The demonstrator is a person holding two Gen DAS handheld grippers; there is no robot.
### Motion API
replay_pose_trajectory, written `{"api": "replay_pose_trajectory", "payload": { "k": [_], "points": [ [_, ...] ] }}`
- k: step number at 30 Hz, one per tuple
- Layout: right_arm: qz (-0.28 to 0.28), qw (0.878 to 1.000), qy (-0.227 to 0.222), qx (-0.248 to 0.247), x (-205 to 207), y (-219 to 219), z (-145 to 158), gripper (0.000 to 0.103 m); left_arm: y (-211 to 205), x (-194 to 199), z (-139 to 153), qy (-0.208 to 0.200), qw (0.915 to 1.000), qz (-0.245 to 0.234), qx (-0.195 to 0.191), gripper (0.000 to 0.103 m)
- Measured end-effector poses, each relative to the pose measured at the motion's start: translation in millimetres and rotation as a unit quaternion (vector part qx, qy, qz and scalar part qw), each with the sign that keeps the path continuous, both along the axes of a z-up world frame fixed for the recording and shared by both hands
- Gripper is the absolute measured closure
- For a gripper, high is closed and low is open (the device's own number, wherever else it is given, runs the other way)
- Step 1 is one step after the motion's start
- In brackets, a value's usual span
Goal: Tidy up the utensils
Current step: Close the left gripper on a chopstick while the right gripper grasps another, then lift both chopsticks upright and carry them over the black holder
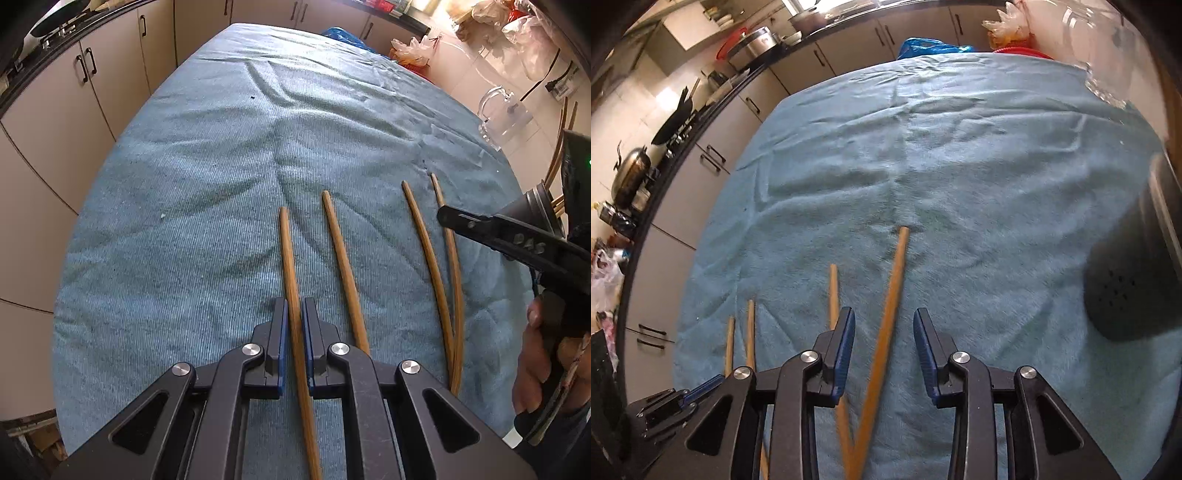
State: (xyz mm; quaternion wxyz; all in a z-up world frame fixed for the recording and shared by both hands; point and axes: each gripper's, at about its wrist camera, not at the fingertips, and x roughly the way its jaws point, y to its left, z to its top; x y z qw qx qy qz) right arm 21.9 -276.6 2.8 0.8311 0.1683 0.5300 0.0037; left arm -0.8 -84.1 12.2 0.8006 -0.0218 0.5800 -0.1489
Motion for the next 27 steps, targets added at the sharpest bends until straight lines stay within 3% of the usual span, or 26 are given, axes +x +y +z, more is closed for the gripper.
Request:
{"api": "replay_pose_trajectory", "payload": {
  "k": [5,7,8,12,14,18,27],
  "points": [
    [0.009,0.998,0.021,-0.06,10.3,16.8,-3.5,0.071,-3.5,6.6,-0.6,-0.003,1.0,-0.003,0.0,0.094],
    [0.009,0.997,0.019,-0.072,10.5,18.4,-5.5,0.08,-6.0,9.1,-0.9,-0.007,1.0,-0.004,0.002,0.095],
    [0.009,0.997,0.018,-0.08,10.5,18.9,-6.1,0.093,-6.4,10.2,-0.9,-0.009,1.0,-0.003,0.002,0.096],
    [0.005,0.999,0.006,-0.051,6.7,10.8,-5.9,0.095,-7.0,11.9,1.0,-0.021,0.9997,-0.002,-0.009,0.097],
    [0.002,1.0,-0.017,-0.015,-3.7,3.4,1.2,0.095,-3.5,9.9,6.5,-0.03,0.9991,-0.002,-0.03,0.097],
    [0.0,0.995,-0.095,0.001,-32.2,2.8,32.0,0.095,3.0,0.9,33.7,-0.073,0.9957,0.0,-0.057,0.097],
    [-0.005,0.967,-0.252,0.024,-104.4,1.6,97.3,0.095,9.6,-28.1,93.8,-0.155,0.983,-0.001,-0.099,0.097]
  ]
}}
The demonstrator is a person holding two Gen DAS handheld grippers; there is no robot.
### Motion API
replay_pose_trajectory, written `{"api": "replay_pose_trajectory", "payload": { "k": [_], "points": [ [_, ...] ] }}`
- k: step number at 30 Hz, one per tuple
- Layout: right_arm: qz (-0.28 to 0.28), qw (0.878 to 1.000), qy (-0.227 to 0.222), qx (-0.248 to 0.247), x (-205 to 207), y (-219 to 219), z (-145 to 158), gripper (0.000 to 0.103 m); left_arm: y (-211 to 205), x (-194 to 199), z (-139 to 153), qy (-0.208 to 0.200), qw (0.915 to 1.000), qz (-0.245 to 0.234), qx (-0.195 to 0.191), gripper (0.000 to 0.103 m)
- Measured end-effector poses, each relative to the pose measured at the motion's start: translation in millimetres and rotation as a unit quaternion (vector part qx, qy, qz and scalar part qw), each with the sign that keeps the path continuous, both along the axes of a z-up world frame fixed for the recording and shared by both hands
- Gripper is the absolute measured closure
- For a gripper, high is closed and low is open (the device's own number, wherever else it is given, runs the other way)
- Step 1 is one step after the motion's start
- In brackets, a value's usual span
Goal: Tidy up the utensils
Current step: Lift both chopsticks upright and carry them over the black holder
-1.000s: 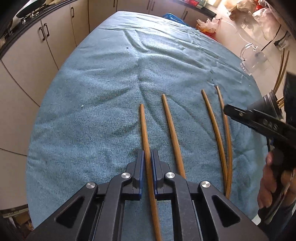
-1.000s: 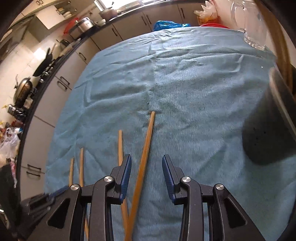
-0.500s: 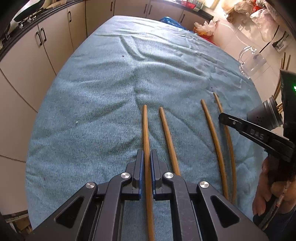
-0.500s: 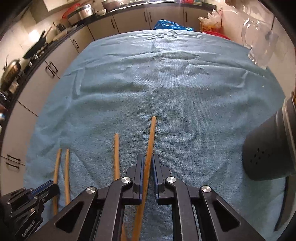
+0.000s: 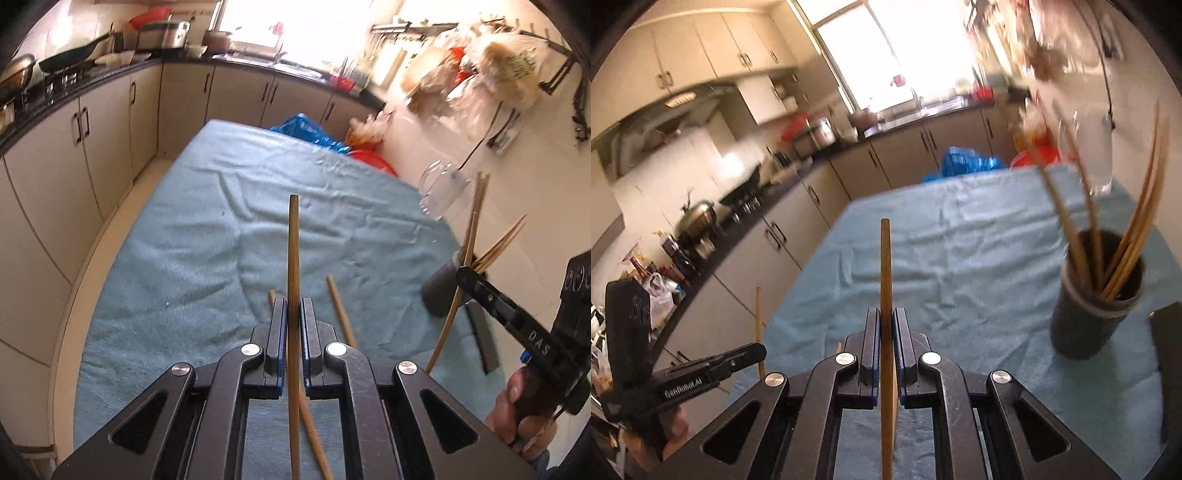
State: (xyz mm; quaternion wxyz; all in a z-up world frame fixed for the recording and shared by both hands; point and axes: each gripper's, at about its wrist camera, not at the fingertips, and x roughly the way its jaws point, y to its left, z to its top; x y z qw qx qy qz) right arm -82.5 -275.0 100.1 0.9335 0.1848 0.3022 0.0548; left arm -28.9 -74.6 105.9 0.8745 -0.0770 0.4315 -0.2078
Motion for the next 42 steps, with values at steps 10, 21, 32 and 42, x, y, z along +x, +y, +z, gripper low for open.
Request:
{"api": "replay_pose_trajectory", "payload": {
  "k": [10,21,32,42],
  "points": [
    [-0.007,0.997,-0.075,-0.018,-41.6,1.8,27.7,0.095,0.6,-21.5,37.3,-0.041,0.9991,-0.008,-0.011,0.097],
    [-0.026,0.995,-0.091,-0.012,-52.9,-12.8,33.9,0.095,-6.2,-24.4,54.2,-0.06,0.9979,-0.017,-0.017,0.096],
    [-0.057,0.992,-0.116,-0.006,-66.6,-29.6,44.6,0.095,-14.7,-25.7,59.5,-0.065,0.9972,-0.032,-0.018,0.097],
    [-0.116,0.982,-0.146,-0.005,-84.2,-63.5,57.0,0.095,-31.3,-27.7,66.5,-0.064,0.9961,-0.057,-0.022,0.096]
  ]
}}
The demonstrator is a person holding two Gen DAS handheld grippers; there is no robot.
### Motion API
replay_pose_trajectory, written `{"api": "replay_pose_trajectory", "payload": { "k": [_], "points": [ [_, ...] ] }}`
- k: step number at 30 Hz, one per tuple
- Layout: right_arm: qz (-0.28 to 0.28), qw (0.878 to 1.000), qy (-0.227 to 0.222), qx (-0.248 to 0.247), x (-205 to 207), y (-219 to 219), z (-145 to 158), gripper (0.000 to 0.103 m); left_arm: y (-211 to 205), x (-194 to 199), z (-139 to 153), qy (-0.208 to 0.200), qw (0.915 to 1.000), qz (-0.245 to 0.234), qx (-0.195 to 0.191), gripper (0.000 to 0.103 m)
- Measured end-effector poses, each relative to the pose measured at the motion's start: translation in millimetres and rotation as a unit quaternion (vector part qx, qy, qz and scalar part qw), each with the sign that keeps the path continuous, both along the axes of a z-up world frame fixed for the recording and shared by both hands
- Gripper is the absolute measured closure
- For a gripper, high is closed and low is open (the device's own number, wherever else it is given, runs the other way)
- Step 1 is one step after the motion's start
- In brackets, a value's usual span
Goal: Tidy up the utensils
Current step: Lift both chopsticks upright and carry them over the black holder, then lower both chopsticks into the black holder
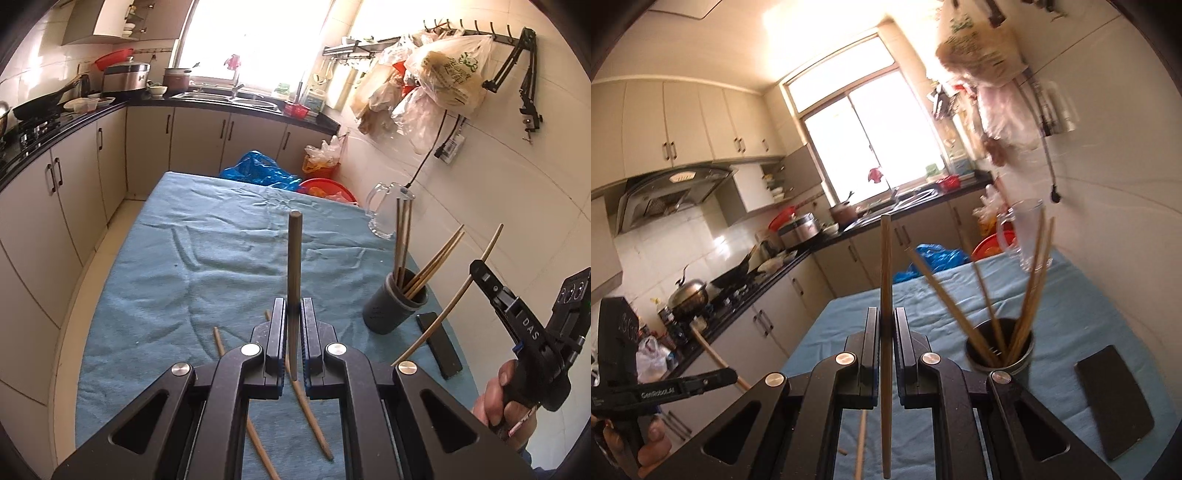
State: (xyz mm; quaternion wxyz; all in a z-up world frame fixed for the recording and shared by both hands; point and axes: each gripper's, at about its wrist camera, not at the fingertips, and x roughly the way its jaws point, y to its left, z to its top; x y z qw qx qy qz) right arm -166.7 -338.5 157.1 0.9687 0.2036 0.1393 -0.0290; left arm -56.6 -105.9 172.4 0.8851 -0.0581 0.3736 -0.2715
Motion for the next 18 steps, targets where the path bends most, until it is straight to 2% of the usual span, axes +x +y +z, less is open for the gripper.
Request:
{"api": "replay_pose_trajectory", "payload": {
  "k": [12,18],
  "points": [
    [-0.07,0.997,-0.032,0.018,-31.6,-50.6,14.8,0.095,-46.6,-2.5,25.1,-0.012,0.9987,-0.049,-0.004,0.096],
    [-0.095,0.994,-0.049,0.021,-41.4,-69.7,23.8,0.095,-77.3,-5.2,47.2,-0.033,0.9969,-0.071,-0.007,0.096]
  ]
}}
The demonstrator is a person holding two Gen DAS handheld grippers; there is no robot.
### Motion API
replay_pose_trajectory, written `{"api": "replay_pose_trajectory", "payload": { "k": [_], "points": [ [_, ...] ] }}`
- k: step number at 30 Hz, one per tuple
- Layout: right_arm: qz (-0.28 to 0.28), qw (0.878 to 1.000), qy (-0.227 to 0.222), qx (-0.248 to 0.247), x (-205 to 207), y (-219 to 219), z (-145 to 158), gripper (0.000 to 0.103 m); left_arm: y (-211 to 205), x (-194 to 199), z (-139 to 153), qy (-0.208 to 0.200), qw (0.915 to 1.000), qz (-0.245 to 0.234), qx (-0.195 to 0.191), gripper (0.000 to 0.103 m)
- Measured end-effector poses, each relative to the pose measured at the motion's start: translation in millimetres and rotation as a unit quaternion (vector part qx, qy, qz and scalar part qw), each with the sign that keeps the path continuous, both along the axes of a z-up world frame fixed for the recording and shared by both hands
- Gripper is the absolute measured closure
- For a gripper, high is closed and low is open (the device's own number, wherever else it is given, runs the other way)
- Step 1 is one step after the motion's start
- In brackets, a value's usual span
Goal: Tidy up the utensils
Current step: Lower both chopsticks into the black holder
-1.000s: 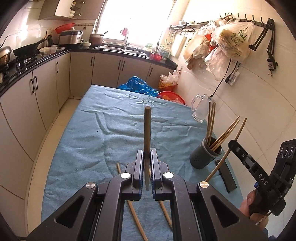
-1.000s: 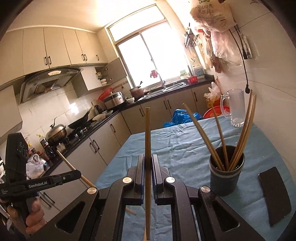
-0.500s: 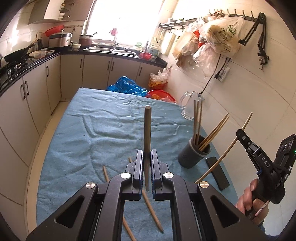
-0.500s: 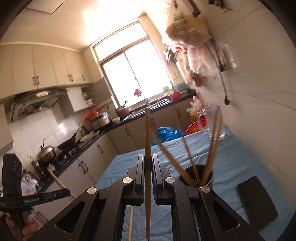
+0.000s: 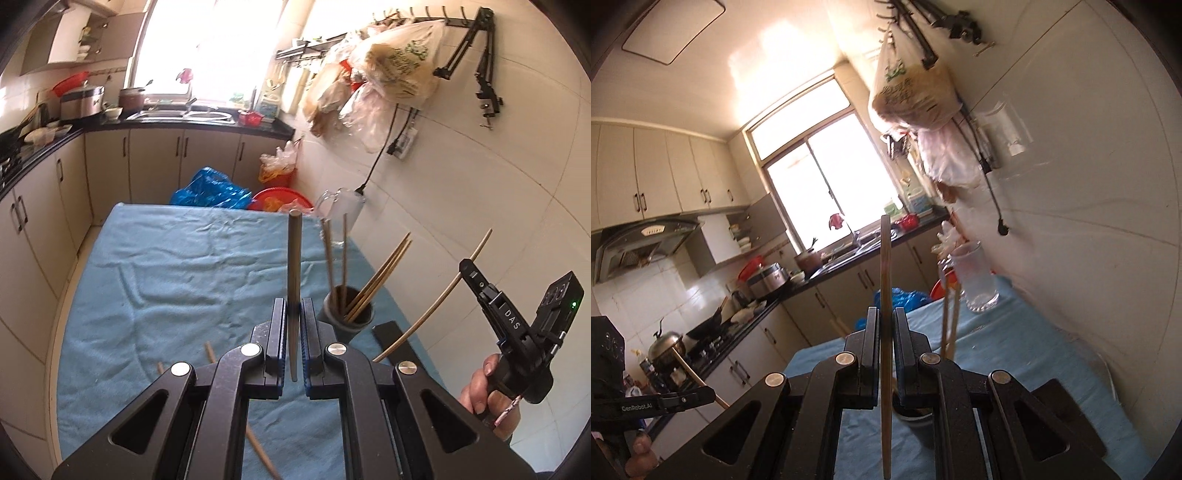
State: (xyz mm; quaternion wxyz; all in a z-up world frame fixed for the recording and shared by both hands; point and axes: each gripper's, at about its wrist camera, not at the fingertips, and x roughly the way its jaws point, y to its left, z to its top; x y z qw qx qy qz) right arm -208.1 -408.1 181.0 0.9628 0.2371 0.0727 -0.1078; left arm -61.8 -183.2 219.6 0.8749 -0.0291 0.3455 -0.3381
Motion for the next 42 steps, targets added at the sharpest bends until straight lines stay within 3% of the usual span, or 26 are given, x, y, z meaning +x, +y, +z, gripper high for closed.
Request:
{"api": "replay_pose_trajectory", "payload": {
  "k": [15,20,27,42],
  "points": [
    [-0.039,0.999,-0.037,-0.001,4.3,-36.0,31.2,0.095,-72.8,11.3,47.3,-0.043,0.9983,-0.037,-0.015,0.096],
    [-0.042,0.998,-0.037,-0.004,19.3,-44.2,35.1,0.095,-94.2,23.5,50.4,-0.046,0.9977,-0.044,-0.023,0.096],
    [-0.052,0.998,-0.023,-0.01,42.7,-54.4,24.2,0.095,-114.4,46.0,29.7,-0.032,0.9982,-0.045,-0.023,0.096],
    [-0.031,0.998,0.051,0.018,76.7,-60.0,-30.0,0.095,-128.1,76.4,-40.8,0.029,0.9985,-0.047,0.006,0.096]
  ]
}}
